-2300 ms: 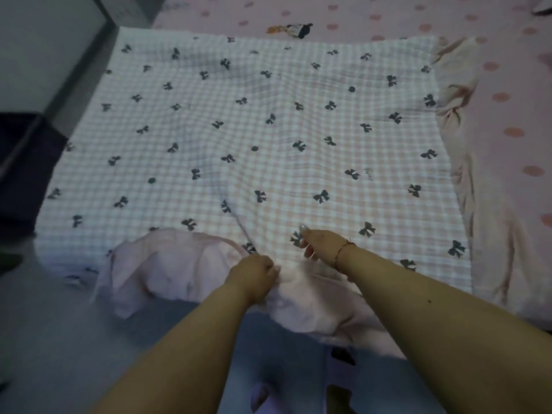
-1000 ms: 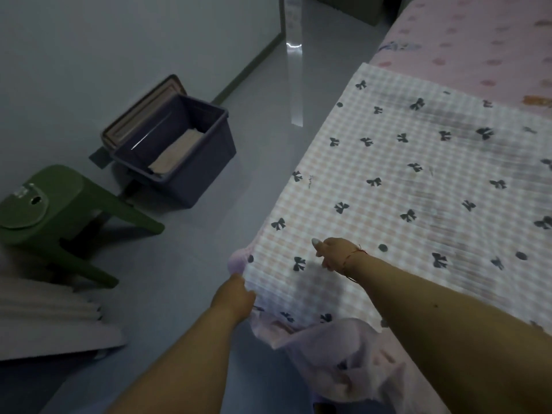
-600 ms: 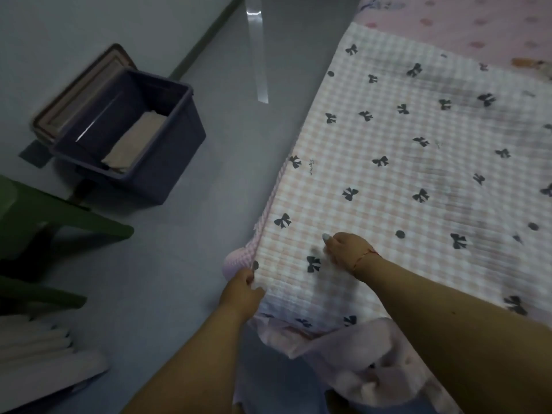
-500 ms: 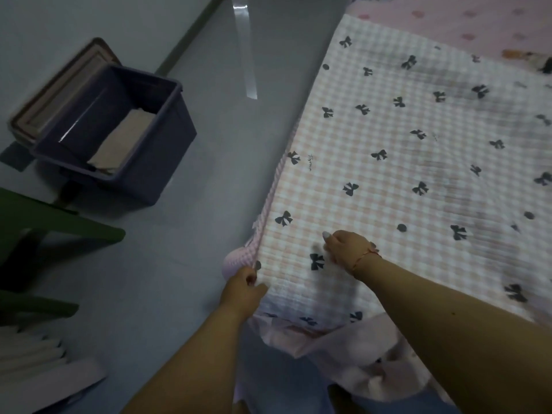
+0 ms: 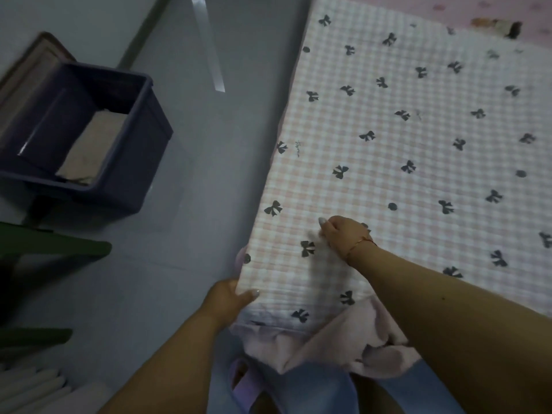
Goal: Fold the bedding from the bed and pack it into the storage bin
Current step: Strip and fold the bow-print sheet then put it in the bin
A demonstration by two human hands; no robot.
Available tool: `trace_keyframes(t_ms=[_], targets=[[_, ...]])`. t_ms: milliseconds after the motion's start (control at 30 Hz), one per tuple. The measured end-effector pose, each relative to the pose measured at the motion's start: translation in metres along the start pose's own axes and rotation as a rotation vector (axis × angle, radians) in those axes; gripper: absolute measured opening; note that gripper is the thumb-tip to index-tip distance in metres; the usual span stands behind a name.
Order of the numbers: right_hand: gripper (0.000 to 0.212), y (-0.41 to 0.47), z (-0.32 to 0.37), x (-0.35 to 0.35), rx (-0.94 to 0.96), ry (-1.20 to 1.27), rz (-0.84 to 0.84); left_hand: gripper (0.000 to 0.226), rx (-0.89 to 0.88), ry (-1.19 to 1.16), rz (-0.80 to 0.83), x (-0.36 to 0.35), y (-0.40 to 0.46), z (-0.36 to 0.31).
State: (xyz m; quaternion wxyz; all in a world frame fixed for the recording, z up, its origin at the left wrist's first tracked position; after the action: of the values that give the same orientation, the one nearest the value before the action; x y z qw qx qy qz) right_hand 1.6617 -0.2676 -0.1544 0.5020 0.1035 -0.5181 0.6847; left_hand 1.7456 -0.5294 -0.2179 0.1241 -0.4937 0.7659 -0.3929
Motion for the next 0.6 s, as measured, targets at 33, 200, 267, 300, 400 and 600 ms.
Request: trace_keyframes(t_ms=[33,200,267,300,400,600], targets=[[0.053,-0.001,0.002,-0.002,-0.001,-0.018,0.000,0.028,0.004,-0.009,0.029,-0.005,0.000,-0.001],[0.052,-0.006,0.001,-0.011,-0.008,-0.063,0.003,0.042,-0.088,-0.013,0.147,-0.027,0.008,-0.016],[0.053,-0.007,-0.006,-0.013,-0.023,-0.043,0.000,0.051,-0.023,-0.124,0.195,-0.030,0.012,-0.015],[0.053,-0.008,-0.009,-0.014,-0.032,-0.033,-0.002,0.054,0.020,-0.164,0.216,-0.031,0.014,-0.014],[0.050,-0.010,-0.016,-0.019,-0.024,-0.024,-0.009,0.032,0.113,-0.257,0.238,-0.041,0.020,-0.013],[0.025,-0.022,0.017,-0.028,0.208,-0.021,-0.030,0.032,0.153,-0.293,0.258,-0.052,0.026,-0.013]])
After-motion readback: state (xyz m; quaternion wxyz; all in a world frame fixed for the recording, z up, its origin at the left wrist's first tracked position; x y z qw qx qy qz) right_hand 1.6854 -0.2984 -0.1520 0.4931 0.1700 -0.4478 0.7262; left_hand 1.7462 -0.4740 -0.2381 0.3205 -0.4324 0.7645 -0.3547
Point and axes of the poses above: each hand's wrist, its own y-axis towards the middle knuckle, its own x-axis out of the back of the hand, z = x × y, the point moved 5 cm from there along y, towards the middle knuckle, and after that the axes turned 8 degrees about z, right-handed, at the moved point
